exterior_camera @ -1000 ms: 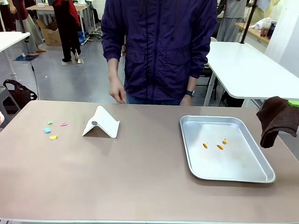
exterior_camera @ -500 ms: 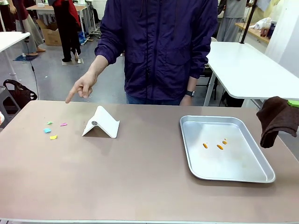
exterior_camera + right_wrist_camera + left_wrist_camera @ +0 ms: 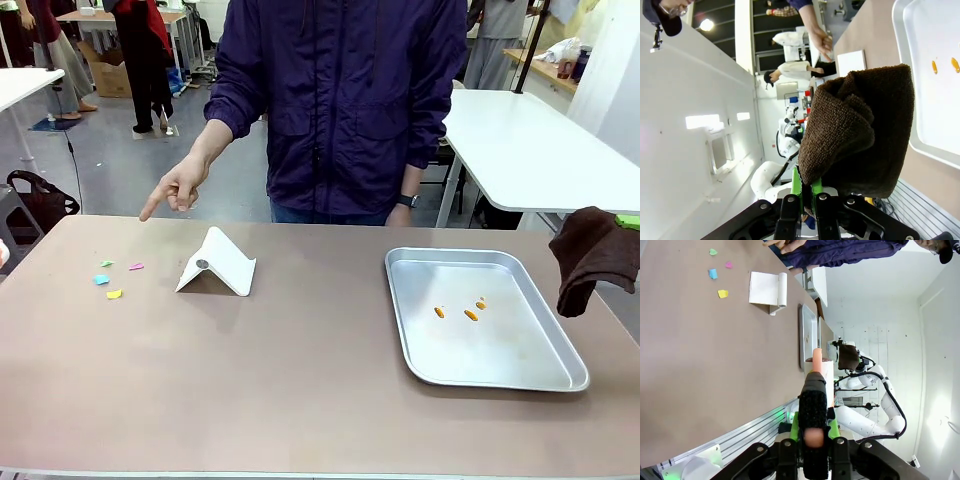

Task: Clean the surface of the table.
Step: If a person points to the right, clean the right side of the table with your right hand, and if they point to the left, clean the left side with your left hand.

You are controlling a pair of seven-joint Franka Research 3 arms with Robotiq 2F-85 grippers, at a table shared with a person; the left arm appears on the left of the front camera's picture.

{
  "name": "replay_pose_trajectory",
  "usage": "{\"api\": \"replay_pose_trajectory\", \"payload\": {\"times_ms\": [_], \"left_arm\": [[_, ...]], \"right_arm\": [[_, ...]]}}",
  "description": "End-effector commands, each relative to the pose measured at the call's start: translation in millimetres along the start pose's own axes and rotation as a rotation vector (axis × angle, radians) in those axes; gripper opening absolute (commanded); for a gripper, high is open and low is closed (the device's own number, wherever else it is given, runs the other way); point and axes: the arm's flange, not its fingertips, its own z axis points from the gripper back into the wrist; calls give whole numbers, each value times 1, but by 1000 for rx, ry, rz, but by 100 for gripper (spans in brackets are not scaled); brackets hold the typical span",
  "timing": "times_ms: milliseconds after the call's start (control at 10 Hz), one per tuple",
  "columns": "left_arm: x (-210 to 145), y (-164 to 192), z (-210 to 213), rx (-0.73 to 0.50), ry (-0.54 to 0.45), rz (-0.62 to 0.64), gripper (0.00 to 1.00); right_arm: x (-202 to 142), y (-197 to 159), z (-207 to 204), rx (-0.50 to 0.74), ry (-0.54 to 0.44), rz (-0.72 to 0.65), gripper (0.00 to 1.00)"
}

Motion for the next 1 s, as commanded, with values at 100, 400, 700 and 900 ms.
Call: {"api": "replay_pose_trajectory", "payload": {"times_ms": [100,400,700,900], "left_arm": [[-1,-11,-6,59,-12,-29,23],[8,-41,-24,268,-129,-22,23],[41,-47,-39,473,-270,34,4],[65,-41,-48,515,-299,47,4]], "right_arm": [[-2,5,2,8,2,-18,0],[-2,5,2,8,2,-18,0],[-2,5,2,8,2,-18,0],[-2,5,2,8,2,-18,0]]}}
